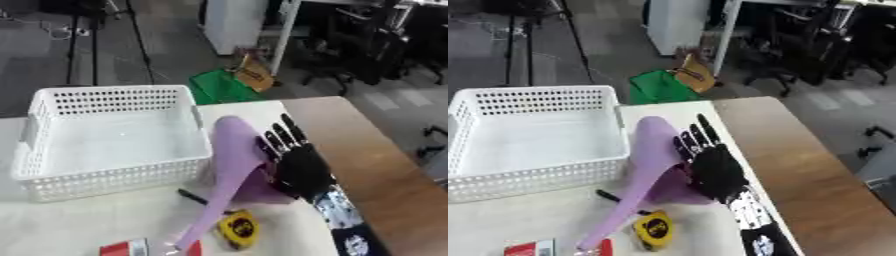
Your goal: Pick up objects on the table and place them in the box.
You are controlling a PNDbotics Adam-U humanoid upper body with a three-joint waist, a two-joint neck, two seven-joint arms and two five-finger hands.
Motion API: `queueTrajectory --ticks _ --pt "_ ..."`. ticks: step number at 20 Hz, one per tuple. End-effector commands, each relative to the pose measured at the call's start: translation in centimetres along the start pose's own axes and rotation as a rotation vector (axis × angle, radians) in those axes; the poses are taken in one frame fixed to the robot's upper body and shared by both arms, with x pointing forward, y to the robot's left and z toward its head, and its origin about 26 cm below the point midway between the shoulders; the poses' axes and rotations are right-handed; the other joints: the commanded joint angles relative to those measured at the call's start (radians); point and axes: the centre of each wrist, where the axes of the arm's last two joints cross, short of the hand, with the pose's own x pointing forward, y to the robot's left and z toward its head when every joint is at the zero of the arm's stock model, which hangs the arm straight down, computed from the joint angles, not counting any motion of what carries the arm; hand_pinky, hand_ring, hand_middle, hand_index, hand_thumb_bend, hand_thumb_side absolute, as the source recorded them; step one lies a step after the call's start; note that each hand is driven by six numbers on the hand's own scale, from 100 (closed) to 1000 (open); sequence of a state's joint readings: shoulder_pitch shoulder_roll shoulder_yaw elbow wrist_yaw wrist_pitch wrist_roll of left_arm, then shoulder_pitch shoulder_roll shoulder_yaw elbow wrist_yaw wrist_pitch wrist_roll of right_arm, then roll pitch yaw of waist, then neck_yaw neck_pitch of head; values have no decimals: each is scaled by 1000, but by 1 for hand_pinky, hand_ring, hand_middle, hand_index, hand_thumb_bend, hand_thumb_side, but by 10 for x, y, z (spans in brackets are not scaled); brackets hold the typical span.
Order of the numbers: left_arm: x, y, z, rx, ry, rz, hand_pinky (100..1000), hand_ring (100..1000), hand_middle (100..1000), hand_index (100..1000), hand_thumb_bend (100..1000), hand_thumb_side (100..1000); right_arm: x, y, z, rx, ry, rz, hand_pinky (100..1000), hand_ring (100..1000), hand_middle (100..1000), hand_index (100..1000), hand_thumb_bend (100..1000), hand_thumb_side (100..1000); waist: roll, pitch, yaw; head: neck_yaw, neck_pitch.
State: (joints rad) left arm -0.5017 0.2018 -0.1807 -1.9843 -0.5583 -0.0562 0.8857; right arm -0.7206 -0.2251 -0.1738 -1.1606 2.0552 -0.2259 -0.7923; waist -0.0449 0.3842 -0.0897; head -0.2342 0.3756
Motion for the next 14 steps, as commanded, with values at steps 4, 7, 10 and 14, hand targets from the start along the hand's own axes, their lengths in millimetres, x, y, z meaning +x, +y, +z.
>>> queueTrajectory --ticks 4,7,10,14 --pt "5 -1 -4 11 -11 19 709 552 475 728 100 965 -16 2 2 -106 51 0 866 674 526 621 100 548 3 -18 -4 -7 -13" --pt "5 -1 -4 10 -10 19 709 552 475 728 100 964 -17 2 2 -124 71 -9 854 650 514 598 100 549 5 -17 -3 -12 -15" --pt "5 -1 -5 9 -9 20 709 552 474 728 100 963 -19 -1 -1 -147 95 -21 832 612 485 570 100 516 8 -17 -4 -16 -18" --pt "5 -1 -5 10 -7 20 709 552 474 727 100 962 -24 -8 -7 -189 131 -36 816 591 479 565 100 491 11 -15 -6 -22 -22"
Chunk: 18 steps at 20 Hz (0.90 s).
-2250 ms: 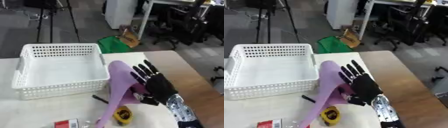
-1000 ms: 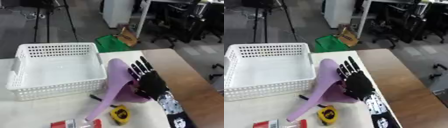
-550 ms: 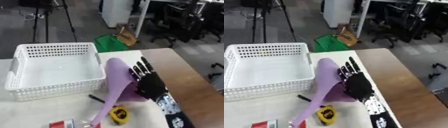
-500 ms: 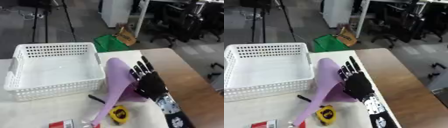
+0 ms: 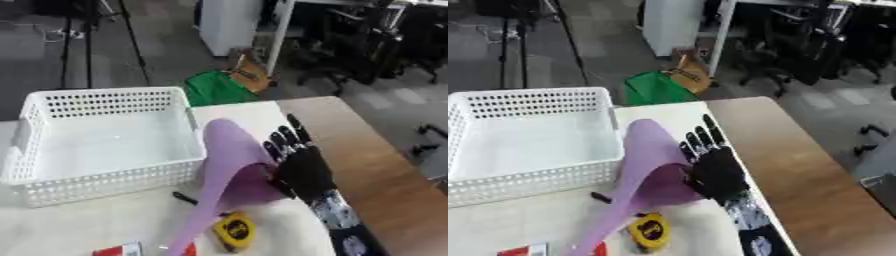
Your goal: Pick up objects on the table and place them in the box.
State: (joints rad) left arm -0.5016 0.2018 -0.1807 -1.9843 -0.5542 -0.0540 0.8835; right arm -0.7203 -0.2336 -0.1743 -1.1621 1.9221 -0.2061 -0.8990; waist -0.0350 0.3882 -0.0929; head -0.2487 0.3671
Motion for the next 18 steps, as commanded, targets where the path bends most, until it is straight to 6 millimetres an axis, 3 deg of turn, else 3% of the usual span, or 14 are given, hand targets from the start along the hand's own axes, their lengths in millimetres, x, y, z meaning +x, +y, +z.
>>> queueTrajectory --ticks 1,18 --pt "5 -1 -5 12 -12 20 709 552 474 727 100 962 -20 -9 -12 -64 25 23 816 591 479 565 100 491 2 -19 -3 -8 -14" --pt "8 -4 -7 10 -12 31 708 552 471 725 100 959 -30 -17 -17 -131 125 -37 744 526 476 582 100 442 15 -8 2 -26 -45"
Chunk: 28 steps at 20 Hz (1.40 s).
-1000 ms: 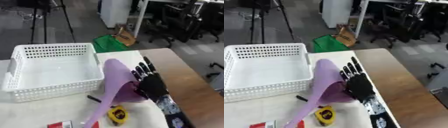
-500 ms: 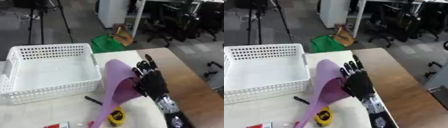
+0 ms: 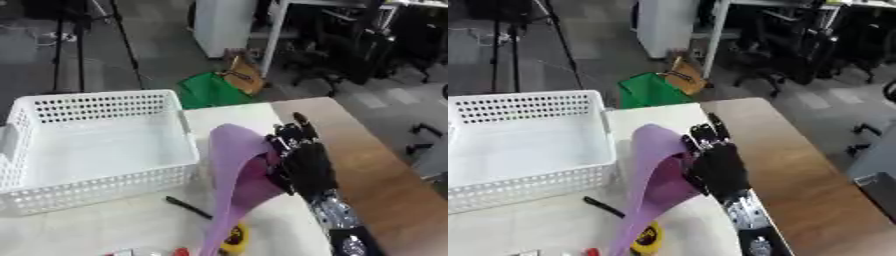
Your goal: Pick up objects on the table and place them in the box.
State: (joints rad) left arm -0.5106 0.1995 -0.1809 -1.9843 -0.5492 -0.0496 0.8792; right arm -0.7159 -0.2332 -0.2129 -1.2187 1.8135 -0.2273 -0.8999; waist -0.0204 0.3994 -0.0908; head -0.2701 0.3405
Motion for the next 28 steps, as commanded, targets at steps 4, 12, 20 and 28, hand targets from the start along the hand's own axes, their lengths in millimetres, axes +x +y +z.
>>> queueTrajectory --ticks 4,12,20,28 --pt "7 -3 -5 8 -14 28 708 552 471 725 100 959 -18 -13 -17 -93 40 -6 740 523 476 583 100 436 3 -17 1 -6 -28" --pt "8 -4 -6 5 -12 31 708 552 470 725 100 956 -28 -28 -36 -203 82 -50 716 498 447 569 100 403 13 -14 -2 -18 -43" --pt "8 -4 -6 2 -14 31 708 552 471 725 100 954 -39 -41 -49 -285 106 -80 714 496 445 568 100 388 13 -19 -5 -15 -41" --pt "7 -3 -6 0 -15 25 708 553 473 725 100 953 -48 -49 -62 -340 115 -94 716 498 442 568 100 379 7 -28 -5 -7 -31"
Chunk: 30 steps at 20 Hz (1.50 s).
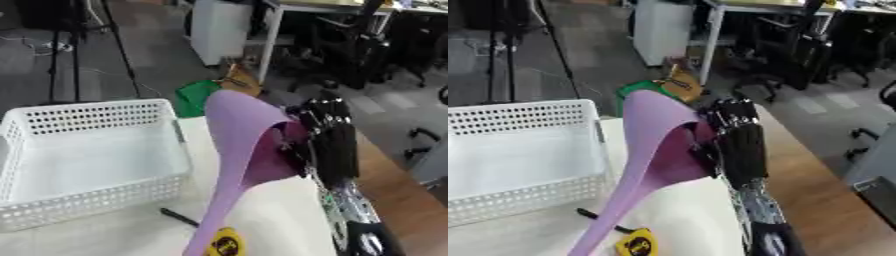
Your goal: Pick up objects on the table and place them in the box.
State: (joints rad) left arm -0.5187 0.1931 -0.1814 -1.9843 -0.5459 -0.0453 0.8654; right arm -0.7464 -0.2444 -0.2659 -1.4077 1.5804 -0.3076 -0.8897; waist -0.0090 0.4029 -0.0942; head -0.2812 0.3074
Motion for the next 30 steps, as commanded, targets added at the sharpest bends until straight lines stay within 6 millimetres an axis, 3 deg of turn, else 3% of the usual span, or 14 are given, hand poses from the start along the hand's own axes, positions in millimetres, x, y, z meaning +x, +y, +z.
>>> queueTrajectory --ticks 1,9,14,15,16,20,30 --pt "5 -1 -4 8 -20 16 708 554 473 725 100 952 -15 -10 -23 -89 -24 6 718 499 442 568 100 379 -5 -32 -3 5 4" --pt "5 0 -3 4 -21 13 708 555 475 725 100 951 -22 -11 -46 -146 -21 -17 719 501 441 567 100 371 -16 -44 0 13 18" --pt "5 -1 -2 1 -23 13 708 555 477 725 100 951 -28 -13 -67 -197 -23 -42 723 500 440 566 100 377 -25 -51 7 57 31" --pt "5 -1 -2 0 -24 13 708 556 477 725 100 951 -29 -13 -70 -203 -27 -49 723 500 440 566 100 339 -27 -52 8 68 34" --pt "5 -1 -2 -1 -25 12 708 556 478 725 100 951 -30 -13 -73 -208 -30 -57 723 500 439 566 100 380 -29 -53 10 81 37" --pt "5 -1 -1 -3 -28 16 708 556 479 725 100 951 -35 -12 -82 -223 -36 -86 724 501 437 566 100 382 -35 -56 14 111 49" --pt "7 -3 -2 -9 -35 27 708 557 480 725 100 950 -47 -15 -107 -289 -1 -134 724 505 437 569 100 361 -43 -57 31 132 68"
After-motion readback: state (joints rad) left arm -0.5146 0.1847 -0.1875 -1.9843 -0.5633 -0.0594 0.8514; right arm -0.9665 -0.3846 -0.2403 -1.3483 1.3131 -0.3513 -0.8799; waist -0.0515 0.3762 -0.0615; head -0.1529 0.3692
